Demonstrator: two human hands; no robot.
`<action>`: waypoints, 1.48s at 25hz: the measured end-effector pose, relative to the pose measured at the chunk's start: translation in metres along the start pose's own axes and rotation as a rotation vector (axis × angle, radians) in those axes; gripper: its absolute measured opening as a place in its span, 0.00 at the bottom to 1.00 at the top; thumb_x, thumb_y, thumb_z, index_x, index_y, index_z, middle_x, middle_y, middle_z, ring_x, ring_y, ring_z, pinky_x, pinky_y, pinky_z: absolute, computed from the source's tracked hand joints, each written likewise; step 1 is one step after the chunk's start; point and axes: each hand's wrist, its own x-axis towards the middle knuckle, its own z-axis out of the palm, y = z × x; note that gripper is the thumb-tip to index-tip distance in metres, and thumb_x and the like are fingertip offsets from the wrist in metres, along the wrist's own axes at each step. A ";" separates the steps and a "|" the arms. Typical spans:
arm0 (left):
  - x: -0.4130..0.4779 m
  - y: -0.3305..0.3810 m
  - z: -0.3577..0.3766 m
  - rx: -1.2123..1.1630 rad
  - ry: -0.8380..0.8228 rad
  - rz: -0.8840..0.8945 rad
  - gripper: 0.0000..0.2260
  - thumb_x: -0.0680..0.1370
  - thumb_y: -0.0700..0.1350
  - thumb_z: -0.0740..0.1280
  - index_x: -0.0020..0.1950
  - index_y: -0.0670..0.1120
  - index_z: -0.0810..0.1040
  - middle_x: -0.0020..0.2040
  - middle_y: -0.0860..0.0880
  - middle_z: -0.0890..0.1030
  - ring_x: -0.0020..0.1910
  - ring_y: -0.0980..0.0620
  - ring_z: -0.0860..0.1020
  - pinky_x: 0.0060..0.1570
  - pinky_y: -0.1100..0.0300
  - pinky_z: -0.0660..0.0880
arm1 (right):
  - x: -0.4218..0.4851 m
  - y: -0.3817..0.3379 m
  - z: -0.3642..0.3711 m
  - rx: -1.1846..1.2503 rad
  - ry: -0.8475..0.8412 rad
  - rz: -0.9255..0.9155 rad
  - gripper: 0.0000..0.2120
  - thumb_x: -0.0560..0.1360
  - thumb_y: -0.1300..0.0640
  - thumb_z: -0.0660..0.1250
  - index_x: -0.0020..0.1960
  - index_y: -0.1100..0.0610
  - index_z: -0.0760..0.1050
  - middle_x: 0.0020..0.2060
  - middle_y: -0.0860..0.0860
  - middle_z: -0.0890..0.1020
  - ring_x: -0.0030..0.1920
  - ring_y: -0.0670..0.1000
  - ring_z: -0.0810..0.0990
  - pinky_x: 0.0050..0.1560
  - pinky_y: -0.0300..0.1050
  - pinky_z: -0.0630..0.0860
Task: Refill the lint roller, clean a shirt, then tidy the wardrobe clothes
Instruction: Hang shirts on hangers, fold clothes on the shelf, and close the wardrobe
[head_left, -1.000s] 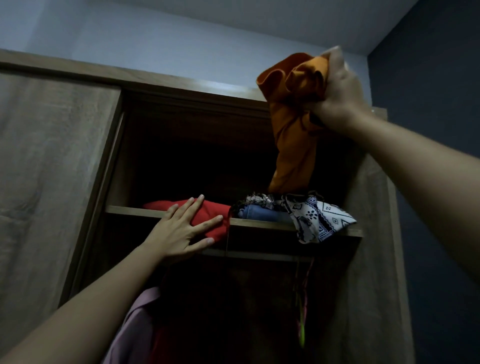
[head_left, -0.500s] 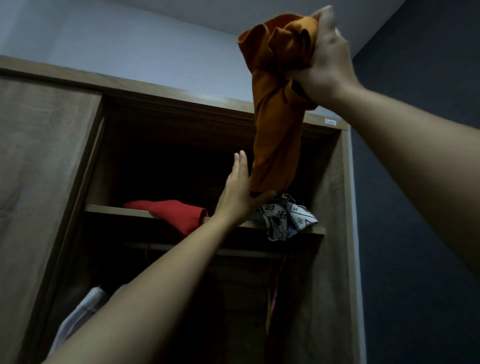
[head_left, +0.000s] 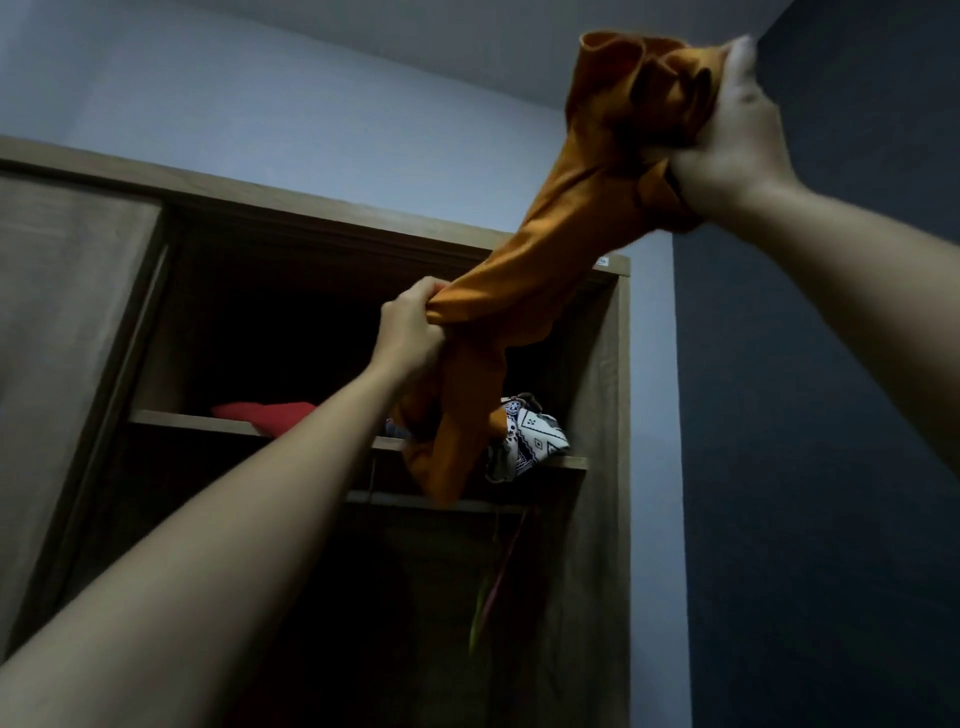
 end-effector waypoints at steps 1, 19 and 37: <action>-0.005 0.000 -0.008 0.014 -0.045 0.017 0.18 0.72 0.30 0.63 0.58 0.45 0.78 0.45 0.46 0.79 0.42 0.50 0.77 0.39 0.60 0.74 | -0.012 0.008 -0.003 0.006 -0.028 0.042 0.34 0.72 0.57 0.70 0.71 0.58 0.55 0.64 0.58 0.70 0.63 0.54 0.70 0.63 0.48 0.69; -0.152 -0.062 -0.040 0.362 -0.604 -0.241 0.08 0.73 0.39 0.67 0.51 0.45 0.80 0.44 0.47 0.81 0.43 0.52 0.79 0.36 0.66 0.73 | -0.265 0.069 0.123 0.025 -0.813 0.285 0.29 0.71 0.44 0.69 0.63 0.56 0.60 0.58 0.57 0.74 0.58 0.58 0.74 0.53 0.50 0.73; -0.122 -0.051 -0.007 0.344 -0.120 -0.574 0.23 0.74 0.42 0.61 0.67 0.40 0.61 0.57 0.37 0.74 0.54 0.36 0.76 0.51 0.45 0.78 | -0.320 -0.018 0.140 0.444 -1.032 0.219 0.46 0.59 0.36 0.75 0.68 0.49 0.56 0.63 0.48 0.66 0.59 0.50 0.73 0.60 0.47 0.74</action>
